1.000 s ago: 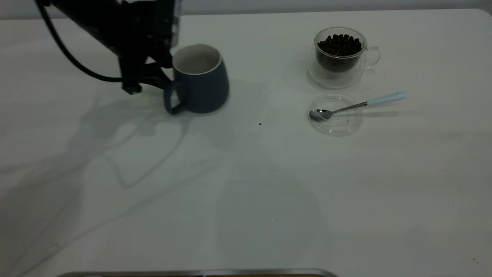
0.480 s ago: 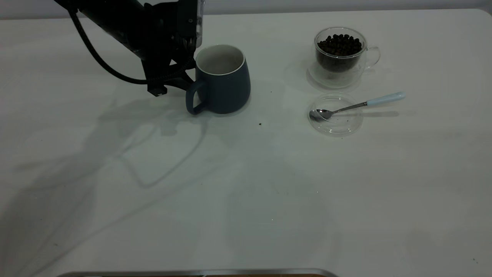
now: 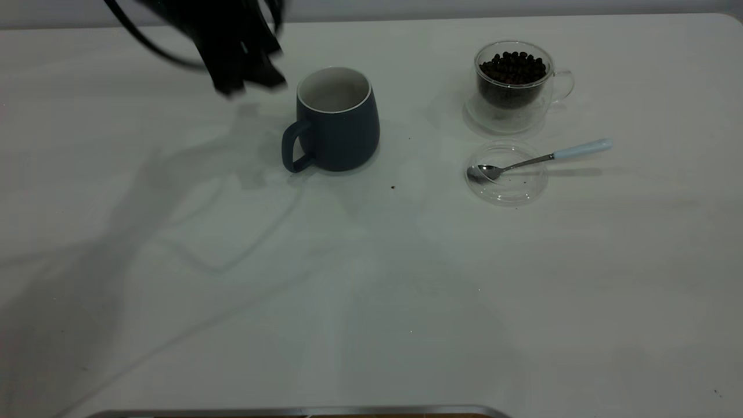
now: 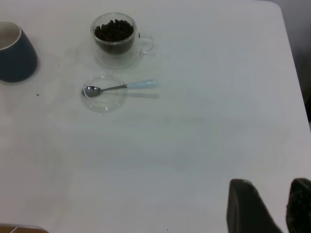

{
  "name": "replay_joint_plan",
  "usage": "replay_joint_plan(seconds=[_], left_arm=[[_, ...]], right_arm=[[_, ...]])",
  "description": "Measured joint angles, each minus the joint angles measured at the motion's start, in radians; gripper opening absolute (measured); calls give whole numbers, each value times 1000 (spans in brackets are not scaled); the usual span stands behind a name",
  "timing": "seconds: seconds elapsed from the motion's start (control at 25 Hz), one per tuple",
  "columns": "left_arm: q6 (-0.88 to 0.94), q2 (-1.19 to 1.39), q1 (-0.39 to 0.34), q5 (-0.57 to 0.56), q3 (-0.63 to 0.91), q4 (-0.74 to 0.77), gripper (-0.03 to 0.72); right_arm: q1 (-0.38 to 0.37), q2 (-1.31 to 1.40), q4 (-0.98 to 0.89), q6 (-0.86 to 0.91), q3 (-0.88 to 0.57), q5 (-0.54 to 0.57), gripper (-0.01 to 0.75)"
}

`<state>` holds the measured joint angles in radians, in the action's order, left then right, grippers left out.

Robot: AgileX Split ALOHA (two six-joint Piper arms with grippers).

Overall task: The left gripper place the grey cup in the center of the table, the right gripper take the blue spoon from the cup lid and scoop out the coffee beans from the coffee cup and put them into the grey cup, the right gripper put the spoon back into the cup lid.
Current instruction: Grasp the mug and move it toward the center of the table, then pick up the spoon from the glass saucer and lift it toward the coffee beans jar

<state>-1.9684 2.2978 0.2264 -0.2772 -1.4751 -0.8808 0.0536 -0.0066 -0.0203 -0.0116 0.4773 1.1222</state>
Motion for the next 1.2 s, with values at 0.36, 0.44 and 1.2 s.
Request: replay_joint_plan(seconds=[0.36, 0.44, 1.2], left_arm=[[321, -309, -55, -86, 1, 82, 475], [430, -404, -57, -109, 1, 87, 475], [1779, -1067, -57, -889, 20, 940, 475]], right_arm=[[0, 0, 0, 0, 0, 0, 238], [0, 0, 0, 0, 0, 0, 238], [0, 0, 0, 0, 0, 0, 238]])
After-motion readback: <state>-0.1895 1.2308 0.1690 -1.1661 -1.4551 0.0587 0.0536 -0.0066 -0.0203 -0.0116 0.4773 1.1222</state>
